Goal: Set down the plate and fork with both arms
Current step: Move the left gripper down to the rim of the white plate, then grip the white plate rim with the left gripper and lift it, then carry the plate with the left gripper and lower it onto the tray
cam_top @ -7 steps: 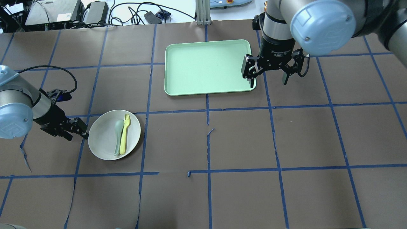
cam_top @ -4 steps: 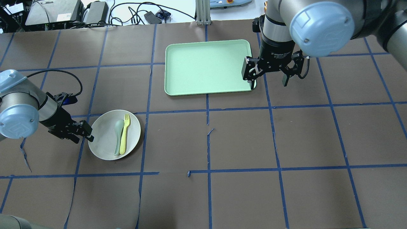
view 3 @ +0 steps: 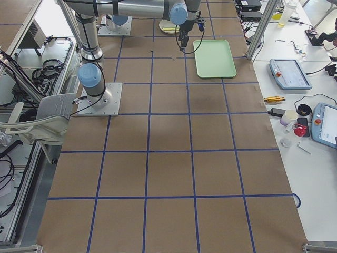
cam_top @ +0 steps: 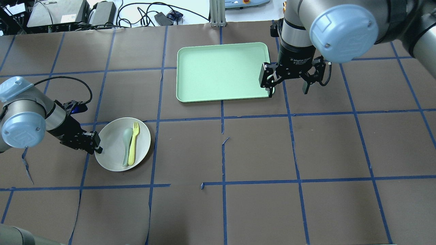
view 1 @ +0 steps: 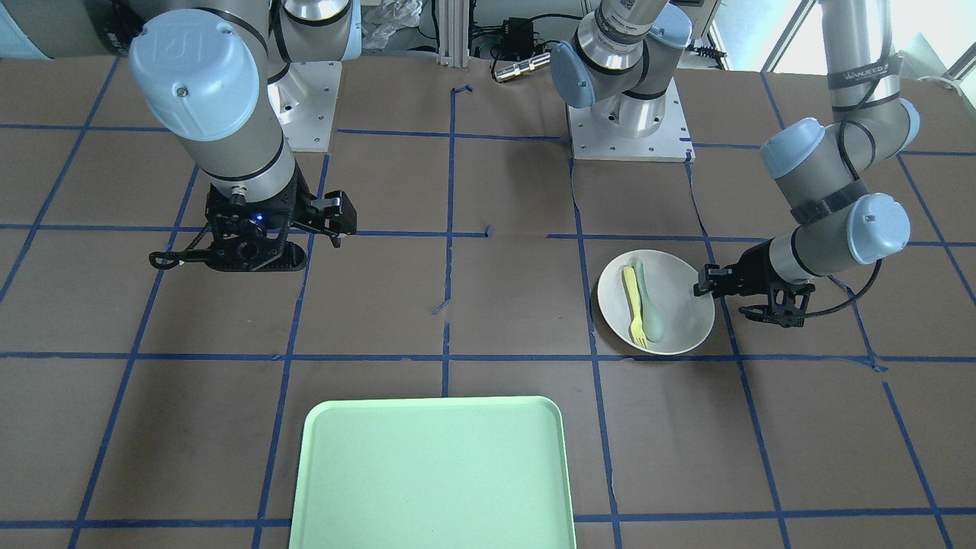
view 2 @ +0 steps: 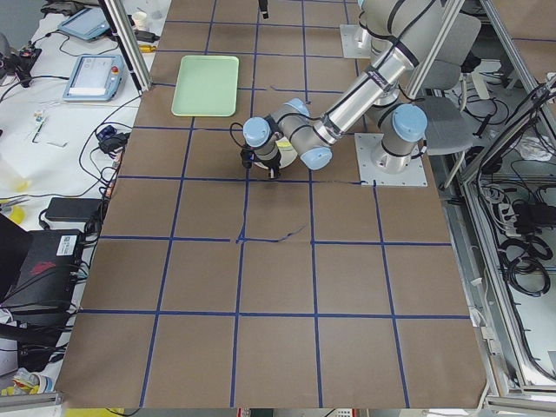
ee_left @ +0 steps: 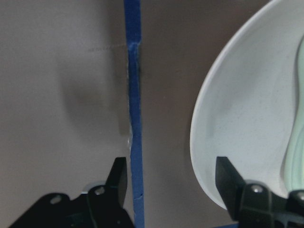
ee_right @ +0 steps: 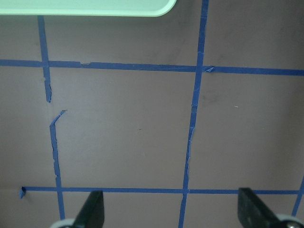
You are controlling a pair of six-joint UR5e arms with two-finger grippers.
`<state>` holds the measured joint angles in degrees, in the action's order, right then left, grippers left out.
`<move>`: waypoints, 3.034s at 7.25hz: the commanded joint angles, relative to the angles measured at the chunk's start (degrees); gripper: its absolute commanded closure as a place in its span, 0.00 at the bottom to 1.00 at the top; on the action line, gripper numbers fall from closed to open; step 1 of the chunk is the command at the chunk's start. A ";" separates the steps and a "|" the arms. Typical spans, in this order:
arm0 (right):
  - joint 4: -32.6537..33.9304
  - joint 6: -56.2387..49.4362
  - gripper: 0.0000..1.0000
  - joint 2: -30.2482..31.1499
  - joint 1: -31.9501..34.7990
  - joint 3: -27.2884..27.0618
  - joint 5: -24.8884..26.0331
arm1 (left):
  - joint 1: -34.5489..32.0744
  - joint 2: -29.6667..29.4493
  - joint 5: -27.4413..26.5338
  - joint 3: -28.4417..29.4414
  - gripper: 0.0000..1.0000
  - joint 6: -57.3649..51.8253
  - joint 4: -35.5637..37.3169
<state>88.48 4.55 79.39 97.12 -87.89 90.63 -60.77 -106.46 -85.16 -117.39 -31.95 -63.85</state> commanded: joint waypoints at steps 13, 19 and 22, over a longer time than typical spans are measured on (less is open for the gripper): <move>0.46 -0.68 0.00 0.32 -0.35 0.00 0.16 | -26.66 -22.97 21.79 43.70 1.00 39.07 -6.47; 0.46 -0.51 0.00 0.06 -0.26 0.00 0.16 | -31.42 -30.21 21.27 47.43 1.00 39.33 -5.40; 5.09 -0.25 0.00 -0.64 -0.26 0.08 -0.89 | -32.48 -29.17 21.18 46.11 0.00 39.85 -0.53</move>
<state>90.79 4.00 79.20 96.86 -87.87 90.30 -92.87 -136.37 -63.97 -70.58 7.44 -67.76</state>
